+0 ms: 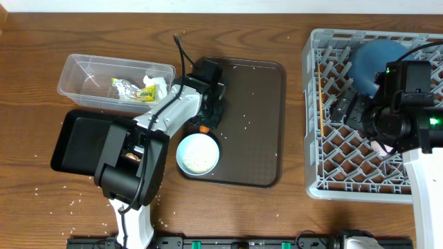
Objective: Sort waste into correct bins and load items into the dishwasher rack
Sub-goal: 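Reach the left gripper to the carrot and grasp it, then carry the carrot with the left gripper onto the black tray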
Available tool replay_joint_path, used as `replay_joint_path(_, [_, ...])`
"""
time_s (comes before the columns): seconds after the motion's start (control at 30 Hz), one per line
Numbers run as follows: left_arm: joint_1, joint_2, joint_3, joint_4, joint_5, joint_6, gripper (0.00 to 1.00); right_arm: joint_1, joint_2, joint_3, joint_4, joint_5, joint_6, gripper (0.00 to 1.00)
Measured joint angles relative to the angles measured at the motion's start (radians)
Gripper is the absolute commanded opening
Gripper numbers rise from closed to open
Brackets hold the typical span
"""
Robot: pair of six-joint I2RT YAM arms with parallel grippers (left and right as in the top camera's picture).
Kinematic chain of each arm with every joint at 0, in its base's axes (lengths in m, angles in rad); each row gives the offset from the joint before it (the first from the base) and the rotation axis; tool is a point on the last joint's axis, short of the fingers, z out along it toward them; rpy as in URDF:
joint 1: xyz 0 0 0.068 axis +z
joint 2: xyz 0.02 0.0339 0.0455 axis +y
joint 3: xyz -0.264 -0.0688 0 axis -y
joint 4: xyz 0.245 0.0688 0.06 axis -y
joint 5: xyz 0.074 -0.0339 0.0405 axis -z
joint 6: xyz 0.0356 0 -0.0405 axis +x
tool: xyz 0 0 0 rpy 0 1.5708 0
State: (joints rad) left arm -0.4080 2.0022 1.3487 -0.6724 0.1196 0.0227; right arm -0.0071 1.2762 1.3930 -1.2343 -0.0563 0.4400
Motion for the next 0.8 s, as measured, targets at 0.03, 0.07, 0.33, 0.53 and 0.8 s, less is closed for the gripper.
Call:
replay_joint_path(0.03, [0.000, 0.000, 0.000, -0.002, 0.005, -0.002, 0.31, 0.000, 0.000, 0.000, 0.000, 0.000, 0.000, 0.99])
replay_joint_path(0.07, [0.000, 0.000, 0.000, -0.006, 0.007, -0.004, 0.31, 0.000, 0.000, 0.000, 0.000, 0.000, 0.000, 0.99])
replay_joint_path(0.33, [0.000, -0.094, 0.000, -0.076, 0.014, -0.044, 0.31, 0.000, 0.000, 0.000, 0.000, 0.000, 0.000, 0.99])
replay_joint_path(0.53, [0.000, -0.278, 0.006, -0.099, 0.015, -0.065, 0.31, 0.000, 0.000, 0.000, 0.000, 0.000, 0.000, 0.99])
replay_joint_path(0.8, [0.072, -0.462, 0.010, -0.287, -0.125, -0.284, 0.32, 0.000, 0.000, 0.000, 0.000, 0.000, 0.000, 0.99])
